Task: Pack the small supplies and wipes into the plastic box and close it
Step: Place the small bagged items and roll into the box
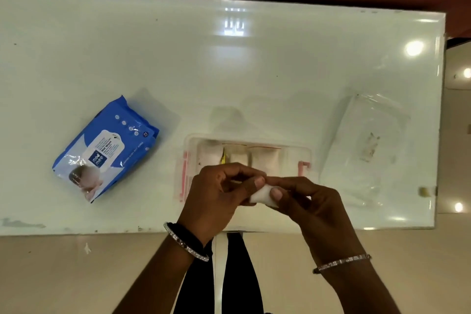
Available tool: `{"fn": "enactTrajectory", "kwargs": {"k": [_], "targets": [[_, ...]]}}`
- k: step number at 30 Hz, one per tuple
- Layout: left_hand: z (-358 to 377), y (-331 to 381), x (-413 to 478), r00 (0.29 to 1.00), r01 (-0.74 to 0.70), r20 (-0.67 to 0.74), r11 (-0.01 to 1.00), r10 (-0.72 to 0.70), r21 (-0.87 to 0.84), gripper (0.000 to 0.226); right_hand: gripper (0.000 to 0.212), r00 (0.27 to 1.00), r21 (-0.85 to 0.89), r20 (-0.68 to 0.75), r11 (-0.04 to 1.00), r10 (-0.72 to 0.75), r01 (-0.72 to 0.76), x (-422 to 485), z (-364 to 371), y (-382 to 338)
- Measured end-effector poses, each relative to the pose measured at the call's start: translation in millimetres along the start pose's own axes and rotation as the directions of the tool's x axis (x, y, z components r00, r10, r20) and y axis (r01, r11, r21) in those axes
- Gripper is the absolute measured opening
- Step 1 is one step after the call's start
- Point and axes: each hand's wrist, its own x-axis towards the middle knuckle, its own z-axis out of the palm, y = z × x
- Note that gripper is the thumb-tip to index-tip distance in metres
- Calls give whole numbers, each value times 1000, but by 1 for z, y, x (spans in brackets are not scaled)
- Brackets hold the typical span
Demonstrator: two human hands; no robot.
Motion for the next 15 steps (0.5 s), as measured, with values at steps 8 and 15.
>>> {"fn": "enactTrajectory", "kwargs": {"k": [8, 15], "targets": [[-8, -30, -21, 943, -71, -272, 912, 194, 405, 9, 27, 942, -417, -331, 889, 46, -190, 5, 4, 26], [-33, -37, -30, 795, -79, -398, 728, 458, 681, 13, 22, 988, -760, -150, 634, 46, -145, 46, 27, 41]]}}
